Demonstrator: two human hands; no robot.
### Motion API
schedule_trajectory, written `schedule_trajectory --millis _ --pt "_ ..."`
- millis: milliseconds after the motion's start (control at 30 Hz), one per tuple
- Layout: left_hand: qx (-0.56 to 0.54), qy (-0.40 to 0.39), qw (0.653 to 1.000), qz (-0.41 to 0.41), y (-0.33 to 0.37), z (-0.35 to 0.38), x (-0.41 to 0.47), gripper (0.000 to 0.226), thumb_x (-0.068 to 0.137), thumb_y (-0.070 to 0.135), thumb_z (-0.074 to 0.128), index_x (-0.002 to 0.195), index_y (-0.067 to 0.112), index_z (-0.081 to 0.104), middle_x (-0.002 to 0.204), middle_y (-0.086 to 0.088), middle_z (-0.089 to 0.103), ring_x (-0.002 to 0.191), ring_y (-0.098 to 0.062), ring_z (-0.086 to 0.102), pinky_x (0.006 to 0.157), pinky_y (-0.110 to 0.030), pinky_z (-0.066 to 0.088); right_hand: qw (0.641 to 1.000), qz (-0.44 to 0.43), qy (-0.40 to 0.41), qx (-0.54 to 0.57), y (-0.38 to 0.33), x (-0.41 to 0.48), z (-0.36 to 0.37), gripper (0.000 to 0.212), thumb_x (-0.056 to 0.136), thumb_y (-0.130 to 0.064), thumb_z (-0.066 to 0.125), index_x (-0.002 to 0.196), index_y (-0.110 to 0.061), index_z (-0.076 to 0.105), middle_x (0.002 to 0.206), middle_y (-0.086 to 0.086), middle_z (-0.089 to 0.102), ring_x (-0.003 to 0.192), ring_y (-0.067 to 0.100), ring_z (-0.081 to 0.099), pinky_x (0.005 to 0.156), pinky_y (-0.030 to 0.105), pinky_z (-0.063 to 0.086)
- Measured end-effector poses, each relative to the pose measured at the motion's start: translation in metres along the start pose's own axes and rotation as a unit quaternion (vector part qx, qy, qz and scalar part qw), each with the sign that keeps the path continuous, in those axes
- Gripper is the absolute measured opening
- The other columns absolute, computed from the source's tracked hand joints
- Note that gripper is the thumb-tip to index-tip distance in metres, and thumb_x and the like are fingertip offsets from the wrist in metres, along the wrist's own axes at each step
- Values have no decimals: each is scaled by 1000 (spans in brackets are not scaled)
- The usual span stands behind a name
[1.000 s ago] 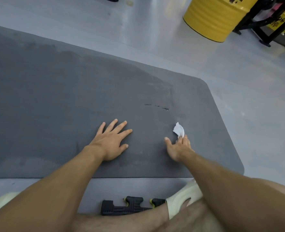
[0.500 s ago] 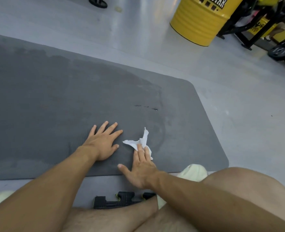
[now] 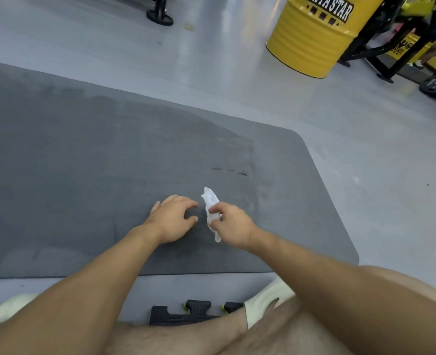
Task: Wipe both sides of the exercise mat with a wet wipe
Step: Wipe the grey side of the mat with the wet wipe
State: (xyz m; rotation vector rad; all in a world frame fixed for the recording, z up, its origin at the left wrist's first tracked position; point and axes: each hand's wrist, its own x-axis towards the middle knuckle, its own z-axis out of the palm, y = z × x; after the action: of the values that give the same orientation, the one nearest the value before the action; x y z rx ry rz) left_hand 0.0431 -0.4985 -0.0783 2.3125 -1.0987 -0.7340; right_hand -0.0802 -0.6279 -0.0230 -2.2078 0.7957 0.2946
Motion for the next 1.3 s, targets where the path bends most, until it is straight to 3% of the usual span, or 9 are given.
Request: schedule_trajectory --millis 133,300,500,667,833,967,1033,1133,1300 --pt "-186 21 982 5 23 7 6 23 101 27 55 119 29 68 120 12 68 113 -11 62 94 -30 49 985 32 33 163 -3 10 -13 23 96 1 56 101 -18 67 113 16 71 100 26 71 95 42 58" --pt "-337 52 939 -38 31 14 13 11 98 16 63 101 22 72 97 6 76 90 -12 72 88 -34 57 940 41 52 336 1 8 -9 19 97 9 55 102 -7 64 111 15 69 84 21 71 65 24 59" --pt "-478 87 868 -98 33 1 14 3 95 6 69 94 6 67 91 -12 70 82 -20 71 86 -44 62 917 88 122 370 -4 29 -15 19 90 9 61 89 -10 66 95 10 70 78 22 70 80 41 63" --pt "-532 124 824 -148 21 -13 20 20 89 -11 61 83 8 63 79 -7 59 68 -15 63 66 -30 59 926 85 157 333 -5 47 -21 23 87 7 64 87 -15 68 88 4 66 76 17 64 79 36 60" --pt "-504 156 834 -161 17 -16 23 36 73 -17 53 85 14 67 78 0 59 74 -17 53 64 -28 43 935 81 160 306 -3 50 -22 43 82 15 50 92 -22 71 106 5 69 93 19 71 87 42 61" --pt "-525 42 836 -153 25 -14 17 35 62 9 58 94 13 74 94 -6 71 83 -20 60 74 -33 48 923 74 127 356 -3 52 -21 37 84 3 50 99 -23 71 113 5 71 106 24 69 94 47 58" --pt "-523 -13 839 -150 29 -13 17 27 76 20 66 100 14 76 105 -11 75 88 -22 64 83 -38 49 919 70 96 376 -4 51 -21 19 93 -12 60 108 -19 68 117 4 68 108 24 68 95 44 57" --pt "-486 18 860 -154 32 -6 20 14 97 22 67 98 11 75 107 -13 76 84 -20 66 77 -33 51 934 71 65 345 -2 53 -21 26 92 -9 69 115 -18 62 122 6 62 104 24 68 80 35 58" --pt "-480 60 864 -142 49 1 25 14 89 1 73 96 13 71 103 -7 74 84 -17 67 64 -22 52 973 42 2 225 7 58 -56 30 84 4 69 101 -21 70 117 8 66 104 26 68 86 36 59"
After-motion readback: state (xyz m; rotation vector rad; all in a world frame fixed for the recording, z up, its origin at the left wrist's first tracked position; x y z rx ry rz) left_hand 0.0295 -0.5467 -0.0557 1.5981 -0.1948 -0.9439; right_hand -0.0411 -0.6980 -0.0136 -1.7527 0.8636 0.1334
